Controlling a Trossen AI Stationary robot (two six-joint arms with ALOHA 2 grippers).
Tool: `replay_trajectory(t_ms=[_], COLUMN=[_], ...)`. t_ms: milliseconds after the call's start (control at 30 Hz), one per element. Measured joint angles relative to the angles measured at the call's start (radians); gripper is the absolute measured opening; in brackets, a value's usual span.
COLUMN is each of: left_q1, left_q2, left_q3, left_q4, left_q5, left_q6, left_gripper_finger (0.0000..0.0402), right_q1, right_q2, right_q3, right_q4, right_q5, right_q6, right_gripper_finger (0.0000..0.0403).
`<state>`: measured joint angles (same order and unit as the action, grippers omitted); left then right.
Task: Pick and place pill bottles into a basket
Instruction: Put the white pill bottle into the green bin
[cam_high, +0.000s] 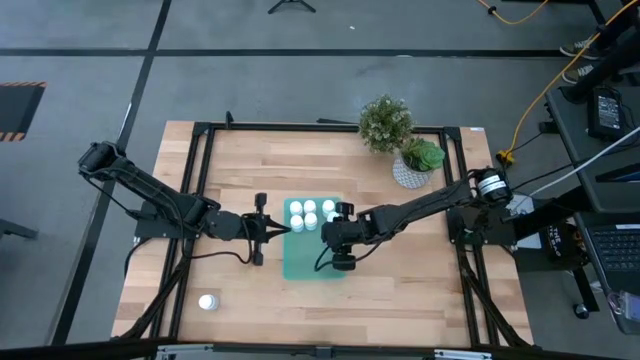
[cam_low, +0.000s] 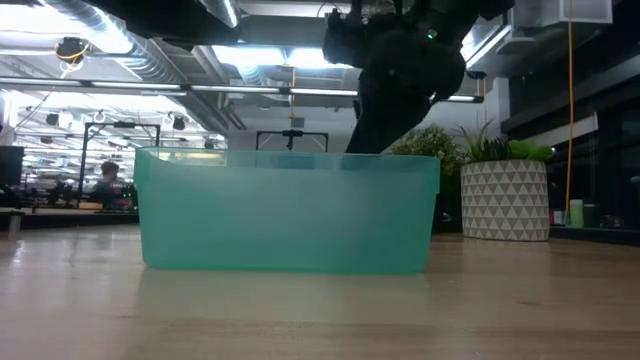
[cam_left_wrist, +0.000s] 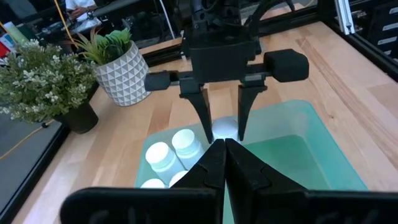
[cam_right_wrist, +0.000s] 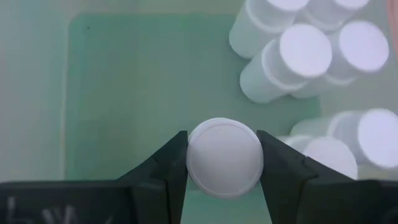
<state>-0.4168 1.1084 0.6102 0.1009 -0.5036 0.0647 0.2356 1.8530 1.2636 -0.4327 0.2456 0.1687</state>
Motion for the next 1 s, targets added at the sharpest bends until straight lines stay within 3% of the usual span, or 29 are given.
replay_trajectory(t_ms=[500, 733, 1000], left_q1=[0.0, 0.0, 0.0], left_q2=[0.0, 0.0, 0.0], left_q3=[0.0, 0.0, 0.0], left_q4=[-0.02, -0.023, -0.023], left_q5=[0.0, 0.0, 0.0], left_q6=[-0.003, -0.018, -0.026], left_gripper_finger=[0.0002, 0.0007, 0.0012], right_q1=[-0.024, -0.024, -0.024], right_q2=[0.019, 0.019, 0.019], right_q3=[0.0, 0.0, 0.0], right_q4=[0.002, -0.01, -0.015], right_q5=[0.007, 0.007, 0.006], right_q6=[-0.016, 0.01, 0.0], right_gripper_finger=[0.0153, 0.0205, 0.0215])
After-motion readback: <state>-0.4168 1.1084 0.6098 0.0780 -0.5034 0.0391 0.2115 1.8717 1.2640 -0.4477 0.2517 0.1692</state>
